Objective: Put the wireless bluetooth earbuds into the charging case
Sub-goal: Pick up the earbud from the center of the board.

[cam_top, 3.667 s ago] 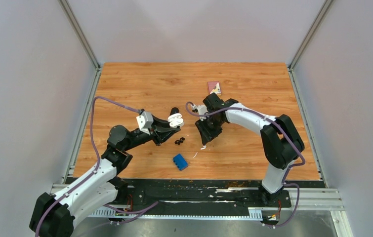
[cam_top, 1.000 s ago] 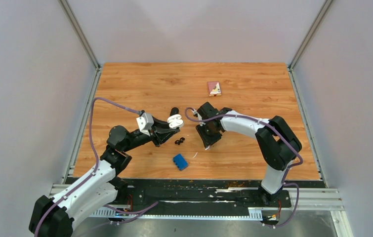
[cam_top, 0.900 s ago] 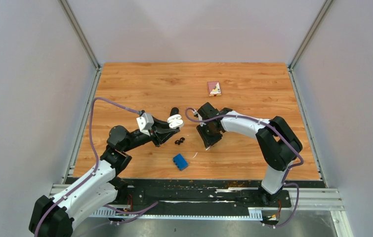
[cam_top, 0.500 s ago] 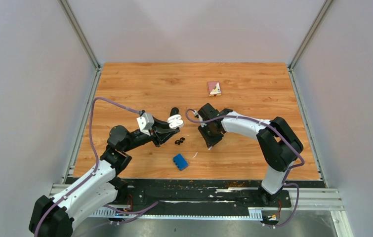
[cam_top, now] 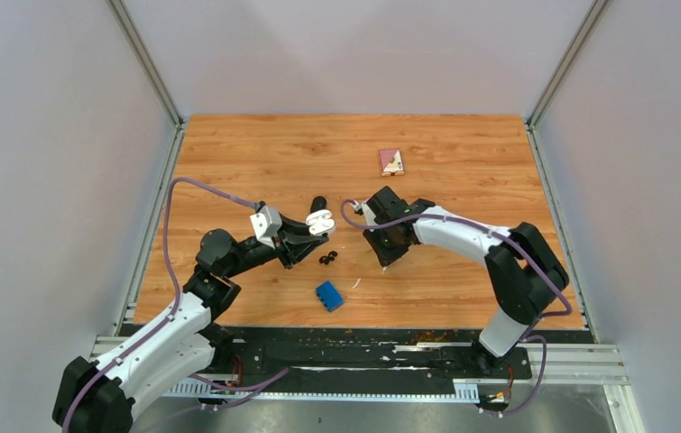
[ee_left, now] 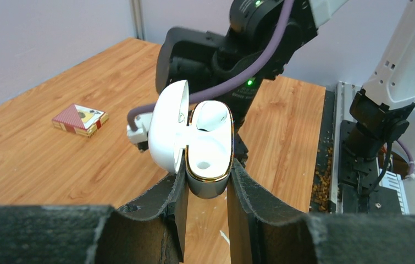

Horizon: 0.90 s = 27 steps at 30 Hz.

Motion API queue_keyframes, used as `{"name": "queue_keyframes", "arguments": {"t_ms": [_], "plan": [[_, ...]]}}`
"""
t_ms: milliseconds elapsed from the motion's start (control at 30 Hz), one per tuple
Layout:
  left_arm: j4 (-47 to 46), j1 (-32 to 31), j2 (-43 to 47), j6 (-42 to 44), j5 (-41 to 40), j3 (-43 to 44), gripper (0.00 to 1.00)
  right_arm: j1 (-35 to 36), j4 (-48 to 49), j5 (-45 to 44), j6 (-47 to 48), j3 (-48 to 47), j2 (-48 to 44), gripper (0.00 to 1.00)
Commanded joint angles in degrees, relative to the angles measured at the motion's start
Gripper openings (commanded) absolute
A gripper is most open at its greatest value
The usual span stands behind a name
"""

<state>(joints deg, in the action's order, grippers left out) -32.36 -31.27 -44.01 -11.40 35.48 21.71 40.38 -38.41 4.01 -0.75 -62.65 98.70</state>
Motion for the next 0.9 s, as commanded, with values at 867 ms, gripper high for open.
{"name": "queue_keyframes", "arguments": {"t_ms": [867], "plan": [[-10.5, -1.1, -10.7, -6.4, 7.0, 3.1, 0.0, 5.6, 32.4, 22.8, 43.8, 8.7, -48.7, 0.0]]}}
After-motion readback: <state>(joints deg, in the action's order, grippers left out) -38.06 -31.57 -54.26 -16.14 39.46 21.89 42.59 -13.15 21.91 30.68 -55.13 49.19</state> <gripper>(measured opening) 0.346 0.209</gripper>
